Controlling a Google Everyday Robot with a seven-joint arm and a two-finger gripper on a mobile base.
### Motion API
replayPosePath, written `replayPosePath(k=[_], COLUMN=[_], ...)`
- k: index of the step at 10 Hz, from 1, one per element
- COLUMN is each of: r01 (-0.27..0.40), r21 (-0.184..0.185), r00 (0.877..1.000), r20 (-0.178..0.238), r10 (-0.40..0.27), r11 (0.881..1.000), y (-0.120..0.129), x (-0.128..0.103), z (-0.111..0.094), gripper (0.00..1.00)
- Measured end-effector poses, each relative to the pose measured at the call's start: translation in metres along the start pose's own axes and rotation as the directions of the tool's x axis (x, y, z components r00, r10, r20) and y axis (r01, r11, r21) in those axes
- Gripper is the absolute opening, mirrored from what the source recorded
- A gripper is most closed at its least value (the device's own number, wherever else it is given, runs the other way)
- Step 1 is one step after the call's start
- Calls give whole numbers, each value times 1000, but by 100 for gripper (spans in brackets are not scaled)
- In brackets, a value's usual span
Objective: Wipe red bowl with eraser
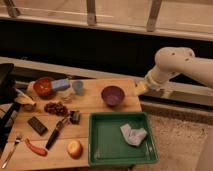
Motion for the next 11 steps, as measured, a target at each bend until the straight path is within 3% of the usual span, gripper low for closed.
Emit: replayPosePath(k=[4,6,8,11], r01=[0,36,120,244], r21=[0,12,27,26], r00=[1000,999,992,968], r20=[0,9,27,45], r10=[0,-36,-120,-245], r11=[1000,999,992,969], y=[0,4,24,82], x=[0,-2,-22,-63], z=[0,-6,-10,1], gripper=[79,79,79,79])
